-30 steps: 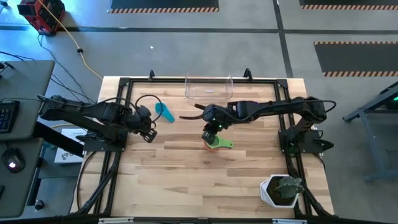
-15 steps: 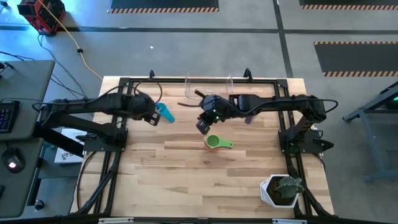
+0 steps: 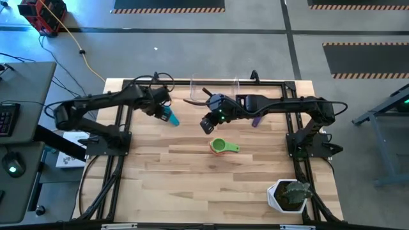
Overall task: Nest measuring cups in basket
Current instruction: Stack the light blue measuring cup on top of the green measuring cup
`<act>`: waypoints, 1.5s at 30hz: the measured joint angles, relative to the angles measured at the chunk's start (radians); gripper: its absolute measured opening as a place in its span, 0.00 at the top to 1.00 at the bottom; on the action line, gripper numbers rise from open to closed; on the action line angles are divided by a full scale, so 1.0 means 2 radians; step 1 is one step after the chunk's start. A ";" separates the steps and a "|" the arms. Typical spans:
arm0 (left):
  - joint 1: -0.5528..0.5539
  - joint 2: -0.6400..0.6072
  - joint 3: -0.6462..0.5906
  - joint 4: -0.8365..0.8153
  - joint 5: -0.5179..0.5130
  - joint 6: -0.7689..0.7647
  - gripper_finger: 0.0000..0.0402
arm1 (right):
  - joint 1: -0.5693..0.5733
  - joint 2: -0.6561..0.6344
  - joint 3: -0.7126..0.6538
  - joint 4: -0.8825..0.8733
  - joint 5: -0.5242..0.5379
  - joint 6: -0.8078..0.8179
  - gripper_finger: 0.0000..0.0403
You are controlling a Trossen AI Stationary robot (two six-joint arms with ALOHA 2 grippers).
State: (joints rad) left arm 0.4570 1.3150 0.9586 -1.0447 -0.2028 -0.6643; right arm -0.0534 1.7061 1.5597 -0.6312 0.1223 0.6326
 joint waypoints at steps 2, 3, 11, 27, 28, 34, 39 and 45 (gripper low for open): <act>0.013 0.018 0.000 0.000 0.011 0.011 0.71 | 0.002 0.000 0.000 0.000 0.000 0.011 0.83; 0.020 0.026 0.000 0.001 0.016 0.018 0.71 | 0.004 0.000 0.000 0.000 0.000 0.014 0.83; 0.060 0.079 0.000 0.044 0.038 0.050 0.71 | 0.010 0.000 0.000 0.000 0.000 0.024 0.83; 0.096 0.145 0.000 0.089 0.034 0.069 0.71 | 0.011 0.000 0.000 0.000 -0.004 0.024 0.83; 0.097 0.149 0.000 0.092 0.034 0.071 0.71 | 0.011 0.000 0.000 0.000 -0.005 0.024 0.83; 0.106 0.178 0.000 0.105 0.034 0.082 0.71 | 0.011 0.000 0.000 0.000 -0.005 0.021 0.83; 0.106 0.189 0.000 0.103 0.035 0.088 0.72 | 0.011 0.000 0.000 -0.004 -0.005 0.020 0.83; 0.105 0.189 0.000 0.103 0.035 0.096 0.83 | 0.011 0.000 0.000 -0.011 -0.005 0.018 0.83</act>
State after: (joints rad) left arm 0.6666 1.6928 0.9588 -0.8387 -0.1322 -0.4729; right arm -0.0322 1.7061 1.5597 -0.6540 0.1123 0.6693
